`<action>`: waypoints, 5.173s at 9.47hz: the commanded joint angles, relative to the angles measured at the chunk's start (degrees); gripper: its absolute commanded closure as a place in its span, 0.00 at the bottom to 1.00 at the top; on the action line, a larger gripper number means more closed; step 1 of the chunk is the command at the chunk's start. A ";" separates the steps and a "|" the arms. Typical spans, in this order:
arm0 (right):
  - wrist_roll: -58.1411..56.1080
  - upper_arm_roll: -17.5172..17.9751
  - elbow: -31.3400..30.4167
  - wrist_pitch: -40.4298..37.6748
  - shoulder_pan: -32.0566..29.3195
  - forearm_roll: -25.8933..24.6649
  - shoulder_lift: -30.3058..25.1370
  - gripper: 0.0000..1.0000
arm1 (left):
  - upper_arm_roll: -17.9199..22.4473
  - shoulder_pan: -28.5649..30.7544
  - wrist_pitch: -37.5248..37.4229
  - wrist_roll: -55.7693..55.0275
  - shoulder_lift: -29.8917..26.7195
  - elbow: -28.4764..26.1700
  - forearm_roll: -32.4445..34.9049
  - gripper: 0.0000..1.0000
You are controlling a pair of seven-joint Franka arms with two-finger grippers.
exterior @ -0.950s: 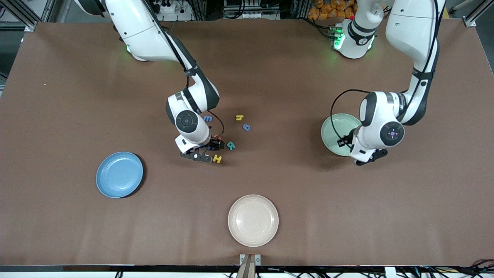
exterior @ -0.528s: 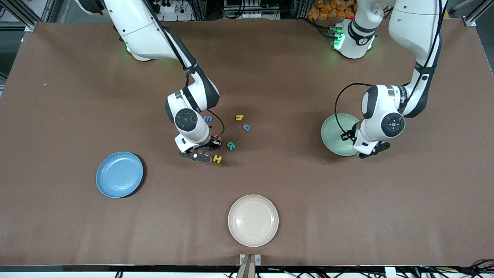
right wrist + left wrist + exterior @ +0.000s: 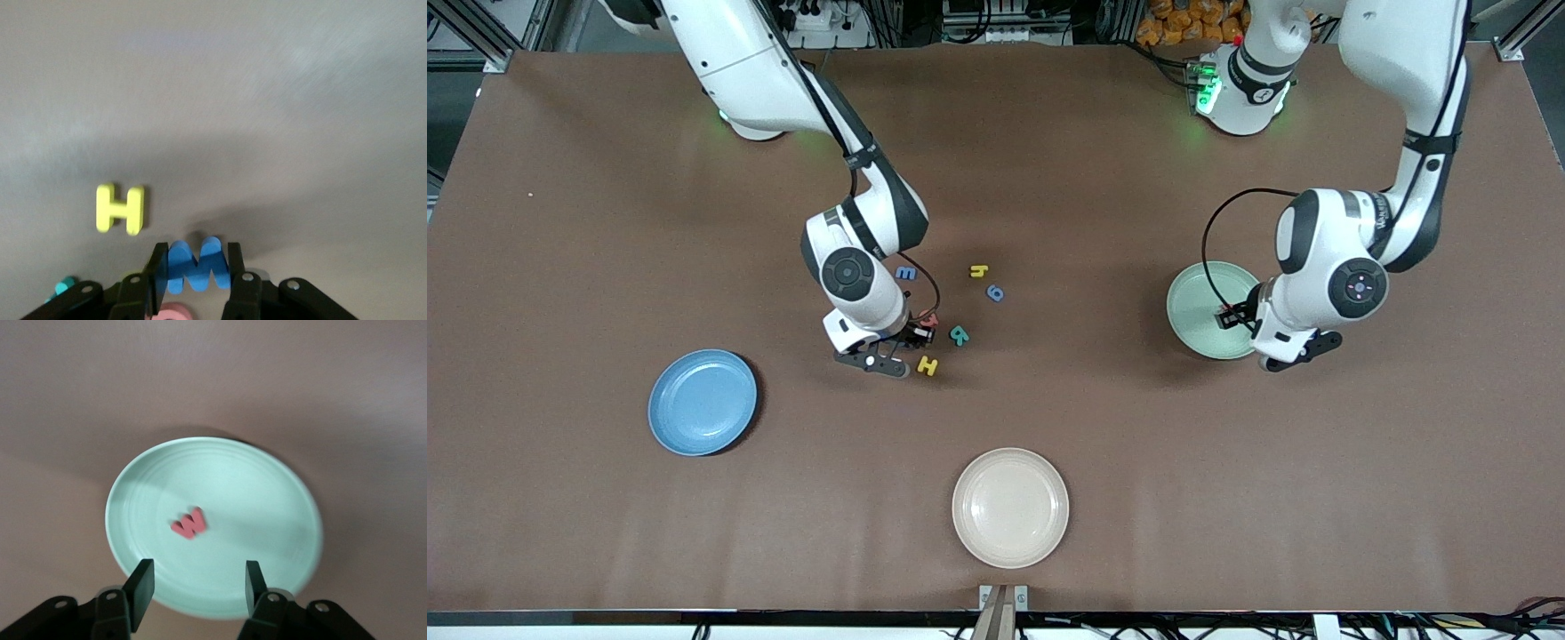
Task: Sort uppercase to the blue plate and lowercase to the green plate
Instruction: 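Place the blue M on the blue plate while the left gripper returns, then lower the left gripper onto the blue g and close it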
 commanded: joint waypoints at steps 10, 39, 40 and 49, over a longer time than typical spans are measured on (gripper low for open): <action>-42.51 -10.92 -0.92 -5.47 -18.78 -1.12 -4.13 1.00 | -11.86 -8.36 -11.41 -37.11 5.96 26.46 -7.16 0.40; -47.28 -10.83 -0.04 -6.88 -22.32 -0.86 -3.69 0.00 | -23.15 -17.76 17.25 -72.37 29.27 25.50 9.80 0.43; -47.28 -10.83 -0.04 -6.88 -22.23 -0.86 -3.69 0.00 | -23.15 -17.85 17.25 -72.37 29.27 25.58 9.80 0.44; -46.67 -10.83 0.05 -6.88 -21.88 -0.95 -3.69 0.00 | -23.94 -17.15 17.17 -71.76 28.66 26.02 9.71 0.92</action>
